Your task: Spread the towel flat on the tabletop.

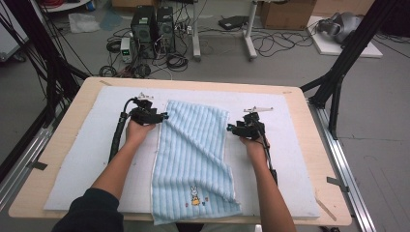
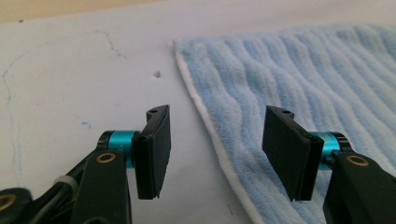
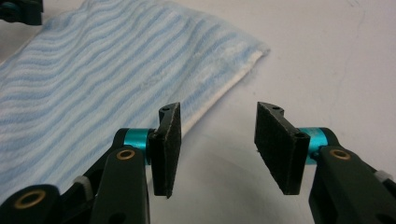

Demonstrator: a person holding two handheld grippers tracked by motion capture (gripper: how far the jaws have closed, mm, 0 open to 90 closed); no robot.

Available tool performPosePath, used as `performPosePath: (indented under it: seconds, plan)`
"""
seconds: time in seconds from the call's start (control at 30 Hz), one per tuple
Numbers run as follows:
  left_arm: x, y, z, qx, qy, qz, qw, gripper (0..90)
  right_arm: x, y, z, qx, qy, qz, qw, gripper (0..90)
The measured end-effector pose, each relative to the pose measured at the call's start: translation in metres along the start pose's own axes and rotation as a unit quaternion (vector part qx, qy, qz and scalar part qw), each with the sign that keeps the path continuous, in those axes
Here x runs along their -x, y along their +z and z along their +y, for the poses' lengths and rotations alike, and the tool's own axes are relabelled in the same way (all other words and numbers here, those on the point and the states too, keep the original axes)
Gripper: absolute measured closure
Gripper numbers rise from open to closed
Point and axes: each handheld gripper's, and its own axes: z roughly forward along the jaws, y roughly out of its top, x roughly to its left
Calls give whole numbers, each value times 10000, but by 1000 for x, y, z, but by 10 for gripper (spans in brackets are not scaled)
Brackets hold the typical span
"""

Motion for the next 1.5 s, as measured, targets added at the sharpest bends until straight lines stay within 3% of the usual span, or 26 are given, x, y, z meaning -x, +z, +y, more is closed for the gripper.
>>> performPosePath:
  seconds: [0.13,0.2,0.27,0.33,0.37,0.43,0.47,0.53,0.6,0.7,0.77,0.87,1.0,1.07,1.17,1.3,1.5]
  plan:
    - [-1,-6,-4,54,13,-106,9999,406,-8,17,11,-210,-164,4,9996,515]
    - [-2,-8,-6,54,44,-144,9999,404,-13,24,16,-328,-320,-16,9989,561]
    - [-3,-10,-10,59,-2,-157,9999,403,-17,35,21,-571,-472,-135,9972,628]
    - [-5,-11,-12,42,-16,-140,9999,403,-19,40,24,-685,-629,-297,9952,776]
    - [-5,-12,-14,40,-39,-139,9999,403,-18,42,27,-711,-709,-244,9946,836]
    - [-6,-14,-15,-5,-46,-121,9999,404,-16,46,32,-780,-854,-286,9929,858]
    - [-6,-14,-16,-31,-40,-111,9999,404,-15,48,37,-849,-848,-375,9921,861]
    - [-4,-15,-16,-89,-30,-111,9999,402,-14,51,44,-826,-1070,-788,9877,862]
    - [-1,-14,-16,-108,-12,-136,9998,398,-9,54,50,-699,-944,-1060,9874,860]
    - [5,-12,-15,-134,124,-164,9997,405,-3,57,55,-350,-827,-1564,9836,847]
    - [8,-10,-15,-127,132,-204,9996,405,-3,57,55,-205,-708,-1717,9824,787]
    - [11,-8,-15,-45,140,-250,9996,406,1,59,52,-241,-407,-1575,9864,642]
    - [8,-5,-13,146,165,-102,9997,428,4,44,47,-59,-355,-1320,9906,599]
    - [5,-2,-10,122,228,-7,9997,457,5,35,44,-45,-350,-1230,9918,584]
    - [2,5,-1,145,24,-70,9999,467,7,20,36,44,-346,-991,9945,567]
    - [4,16,12,146,-40,-181,9997,460,9,1,18,59,-221,-258,9994,507]
    - [9,35,12,-66,24,-201,9998,451,-3,-31,-14,86,-537,174,9984,497]
